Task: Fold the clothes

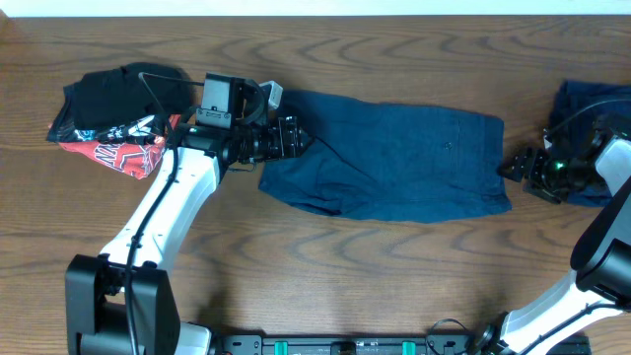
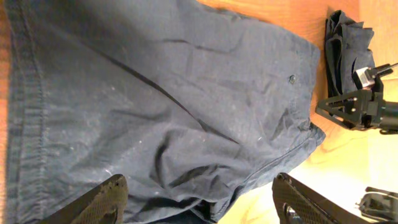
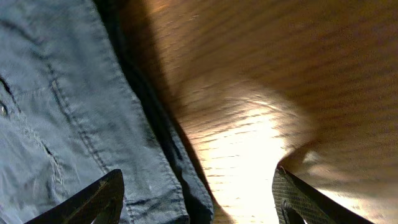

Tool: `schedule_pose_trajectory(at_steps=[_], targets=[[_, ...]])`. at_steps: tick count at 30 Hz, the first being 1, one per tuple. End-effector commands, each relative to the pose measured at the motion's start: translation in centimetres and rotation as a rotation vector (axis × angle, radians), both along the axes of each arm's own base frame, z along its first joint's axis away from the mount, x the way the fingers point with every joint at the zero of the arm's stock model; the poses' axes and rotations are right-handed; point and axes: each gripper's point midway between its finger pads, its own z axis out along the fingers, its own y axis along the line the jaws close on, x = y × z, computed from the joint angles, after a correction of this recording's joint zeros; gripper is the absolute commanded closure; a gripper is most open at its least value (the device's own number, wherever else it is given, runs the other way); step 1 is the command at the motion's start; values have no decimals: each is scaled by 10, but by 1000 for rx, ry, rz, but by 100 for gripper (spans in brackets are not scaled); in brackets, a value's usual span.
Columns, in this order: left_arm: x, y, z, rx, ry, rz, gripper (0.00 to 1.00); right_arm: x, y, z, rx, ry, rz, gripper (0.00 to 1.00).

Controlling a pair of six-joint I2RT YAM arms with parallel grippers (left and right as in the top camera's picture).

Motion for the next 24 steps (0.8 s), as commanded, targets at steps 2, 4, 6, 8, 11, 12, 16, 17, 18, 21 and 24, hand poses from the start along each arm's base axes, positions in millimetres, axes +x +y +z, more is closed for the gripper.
schedule_pose_trajectory(at_steps=[2, 4, 6, 8, 11, 12, 16, 17, 18, 21, 24], targets=[[-7, -19, -14, -10, 53, -31, 24, -2, 26, -12, 51, -27, 156, 26], [-10, -33, -19, -10, 48, -68, 24, -3, 33, -15, 56, -19, 186, 26], [-11, -46, -27, 10, 39, -95, 24, -2, 40, -17, 60, -14, 208, 26], [-11, -51, -43, 86, 34, -92, 24, -2, 51, -20, 71, -14, 249, 25], [-14, -59, -64, 151, 42, -103, 24, -4, 64, -27, 83, 2, 305, 23], [-16, -64, -69, 153, 48, -115, 24, -5, 68, -31, 83, 11, 321, 23], [-22, -78, -86, 157, 79, -137, 24, -6, 74, -41, 73, 30, 346, 35], [-23, -81, -90, 159, 82, -143, 24, -5, 73, -42, 66, 27, 347, 42], [-23, -82, -94, 162, 87, -148, 24, -3, 73, -42, 63, 22, 347, 50], [-24, -80, -107, 192, 105, -141, 24, -1, 69, -40, 57, 13, 339, 87], [-25, -78, -118, 207, 125, -138, 24, -1, 59, -40, 45, 33, 293, 99]])
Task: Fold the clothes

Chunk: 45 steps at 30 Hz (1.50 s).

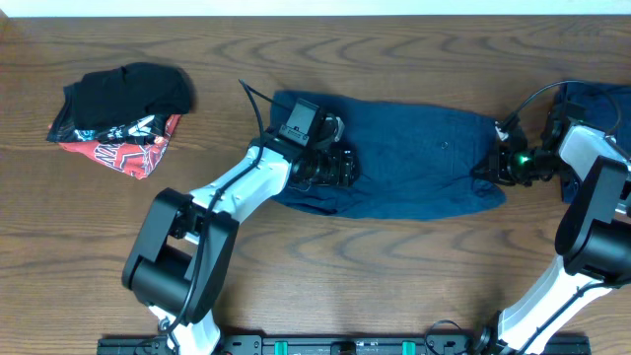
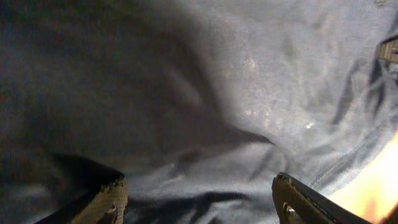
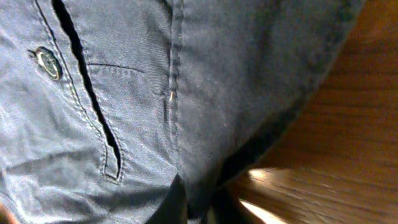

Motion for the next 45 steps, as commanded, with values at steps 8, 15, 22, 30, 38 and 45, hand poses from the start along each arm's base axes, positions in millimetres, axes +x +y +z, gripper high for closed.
schedule_pose_trajectory(at_steps=[8, 15, 22, 30, 38, 45], targets=[[-5, 0, -24, 44, 42, 7, 24, -9, -61, 9, -175, 141, -160, 99], [1, -5, 6, 4, -27, 3, 25, -3, -71, 48, -267, 131, -165, 99], [-1, -23, 62, -130, -98, -15, 25, -4, -58, 66, -281, 125, -162, 99], [-16, -74, 73, -266, -44, -12, 26, 2, -22, 105, -304, 28, -100, 99], [-23, -94, 69, -261, -30, 48, 26, 2, 18, 129, -302, -15, -66, 99], [-19, -89, 56, -220, -8, 149, 26, 2, 48, 133, -299, -32, -1, 99]])
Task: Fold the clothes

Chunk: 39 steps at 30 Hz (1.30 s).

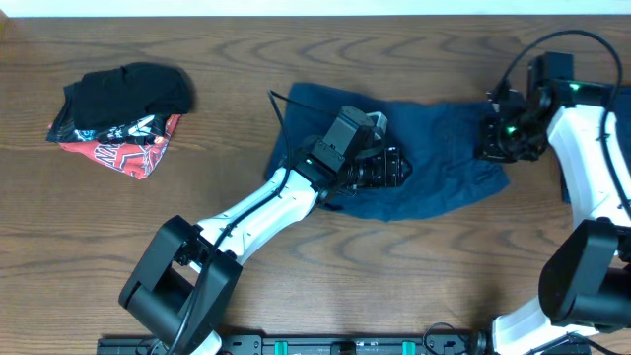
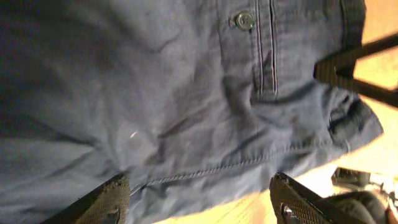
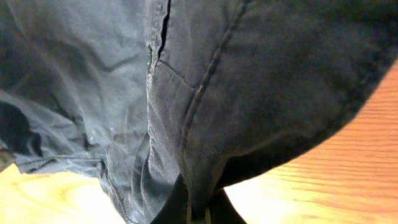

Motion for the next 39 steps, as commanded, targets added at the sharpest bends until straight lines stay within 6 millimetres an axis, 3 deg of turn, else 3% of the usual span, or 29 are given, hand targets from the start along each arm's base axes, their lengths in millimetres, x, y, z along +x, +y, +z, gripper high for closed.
schedule_pose_trajectory(at_steps=[1, 8, 17, 23, 33, 35, 39], targets=[[5, 6, -22, 39, 57, 89, 26, 4, 15, 15, 12, -40, 17, 99], [5, 7, -55, 64, 164, 156, 26, 5, 24, 28, 8, -84, 41, 99], [10, -2, -81, 36, 230, 198, 26, 7, 30, 76, -11, -247, 78, 99], [14, -9, -91, -6, 275, 232, 26, 1, 56, 74, -2, -234, 151, 99], [20, -19, -80, -56, 216, 188, 26, 1, 106, 75, -2, -271, 263, 99], [16, -24, -73, -82, 195, 123, 26, 0, 108, 75, -21, -272, 272, 99], [18, -17, -59, -80, 145, 73, 26, 5, 91, 72, -124, -272, 216, 99]])
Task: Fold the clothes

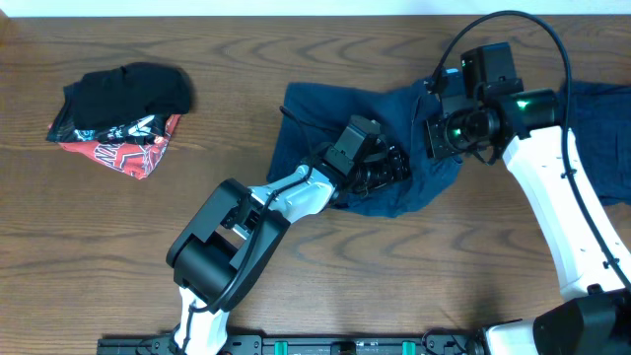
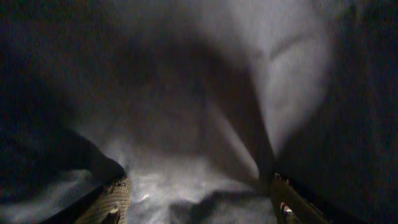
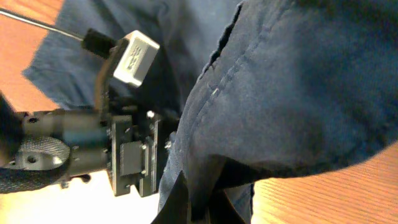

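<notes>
Dark blue shorts (image 1: 306, 128) lie across the middle of the table, their right waist end lifted and drawn left. My right gripper (image 1: 440, 138) is shut on that waist edge; in the right wrist view the gripper (image 3: 199, 208) pinches a fold of the denim (image 3: 298, 81). My left gripper (image 1: 392, 168) rests open on the middle of the shorts, under the lifted part. The left wrist view shows its fingers (image 2: 112, 199) wide apart, with dim blue cloth (image 2: 205, 93) close in front.
A pile of black and red clothing (image 1: 118, 104) sits at the far left. Another blue garment (image 1: 601, 99) lies at the right edge, behind my right arm. Bare wooden table (image 1: 315, 286) runs along the front.
My right gripper has moved left with the waist end, so the shorts now reach less far right and drape over my left gripper. My left gripper stays open at the shorts' middle.
The shorts lay flat, my left gripper open at their left end and my right one open at their right end. Then the left gripper lay on the cloth and the right one was shut on the waist edge. That edge was lifted, and now hangs over the middle.
</notes>
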Tool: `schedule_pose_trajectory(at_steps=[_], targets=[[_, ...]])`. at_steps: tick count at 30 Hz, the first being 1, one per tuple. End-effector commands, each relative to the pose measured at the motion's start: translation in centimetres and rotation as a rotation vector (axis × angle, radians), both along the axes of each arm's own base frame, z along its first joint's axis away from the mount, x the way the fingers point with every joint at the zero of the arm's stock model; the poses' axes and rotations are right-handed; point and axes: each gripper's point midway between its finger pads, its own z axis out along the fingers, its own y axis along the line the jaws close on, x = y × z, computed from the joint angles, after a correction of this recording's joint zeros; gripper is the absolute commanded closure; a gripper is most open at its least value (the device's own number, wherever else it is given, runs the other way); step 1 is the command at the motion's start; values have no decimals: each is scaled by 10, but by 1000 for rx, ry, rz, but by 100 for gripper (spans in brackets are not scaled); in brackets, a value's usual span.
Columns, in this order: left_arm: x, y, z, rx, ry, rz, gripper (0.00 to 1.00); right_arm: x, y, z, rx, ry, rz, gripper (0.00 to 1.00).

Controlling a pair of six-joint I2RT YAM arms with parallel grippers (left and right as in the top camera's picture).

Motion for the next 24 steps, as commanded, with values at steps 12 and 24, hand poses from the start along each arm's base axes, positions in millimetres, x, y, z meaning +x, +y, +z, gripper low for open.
schedule_pose_trajectory(at_steps=[12, 24], targets=[[38, 113, 21, 154, -62, 34, 26, 20, -20, 17, -94, -91, -57, 99], [68, 245, -11, 342, 11, 245, 25, 52, -26, 37, -122, -245, -106, 99]])
